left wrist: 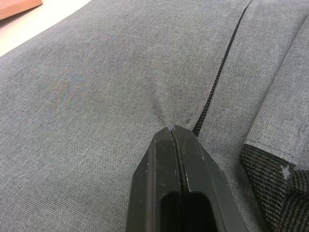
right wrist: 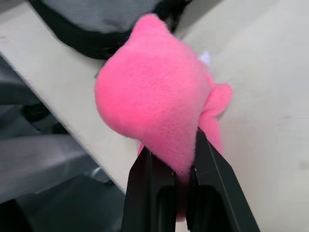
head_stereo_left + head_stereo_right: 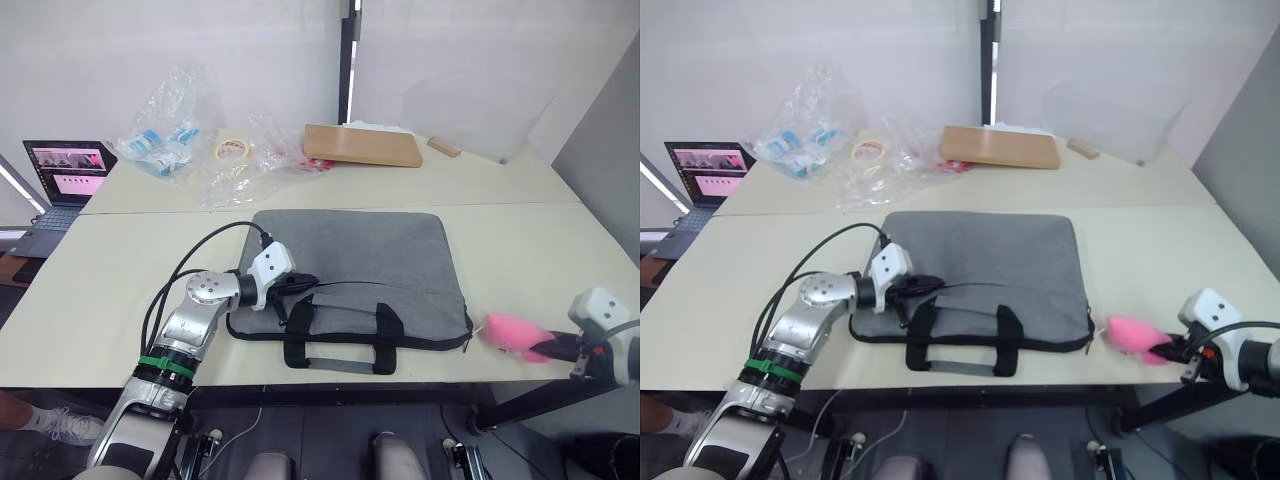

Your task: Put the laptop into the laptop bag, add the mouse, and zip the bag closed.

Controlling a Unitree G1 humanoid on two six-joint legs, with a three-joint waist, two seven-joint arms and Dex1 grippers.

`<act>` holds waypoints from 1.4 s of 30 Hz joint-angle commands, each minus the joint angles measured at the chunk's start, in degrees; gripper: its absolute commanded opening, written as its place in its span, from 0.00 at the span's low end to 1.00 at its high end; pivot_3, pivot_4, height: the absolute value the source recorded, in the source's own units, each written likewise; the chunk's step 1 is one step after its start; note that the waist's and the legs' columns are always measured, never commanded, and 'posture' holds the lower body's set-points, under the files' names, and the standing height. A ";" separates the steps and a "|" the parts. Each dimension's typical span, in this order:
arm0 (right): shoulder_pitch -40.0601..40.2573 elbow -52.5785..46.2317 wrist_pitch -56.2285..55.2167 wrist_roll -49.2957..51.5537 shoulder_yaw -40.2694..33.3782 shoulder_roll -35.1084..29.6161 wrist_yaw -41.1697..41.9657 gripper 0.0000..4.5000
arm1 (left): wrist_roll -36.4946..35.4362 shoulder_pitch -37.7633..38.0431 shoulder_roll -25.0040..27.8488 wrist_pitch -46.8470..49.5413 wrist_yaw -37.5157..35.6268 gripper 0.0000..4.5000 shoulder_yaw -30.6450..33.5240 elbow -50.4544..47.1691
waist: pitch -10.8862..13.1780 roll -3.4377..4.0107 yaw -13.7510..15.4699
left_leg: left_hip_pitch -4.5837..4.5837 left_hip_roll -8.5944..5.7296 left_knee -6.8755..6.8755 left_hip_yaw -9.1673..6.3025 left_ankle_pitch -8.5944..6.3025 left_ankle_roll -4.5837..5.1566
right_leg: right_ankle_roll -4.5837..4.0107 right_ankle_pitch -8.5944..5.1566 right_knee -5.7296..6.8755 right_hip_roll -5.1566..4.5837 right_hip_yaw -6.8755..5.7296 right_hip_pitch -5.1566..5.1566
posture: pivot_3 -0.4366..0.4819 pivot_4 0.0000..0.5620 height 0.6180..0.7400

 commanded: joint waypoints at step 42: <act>-22.49 12.45 -10.35 0.25 4.67 -0.28 8.33 1.00 | -15.17 13.81 10.12 7.21 -4.71 0.83 16.00 -14.05 | 0.14 0.14 -2.34 | -0.02 -0.02 -0.30 0.02 -0.18 0.33 | 0.00 -0.16 0.04 -0.02 0.01 -0.25 | 0.48 0.27 1.00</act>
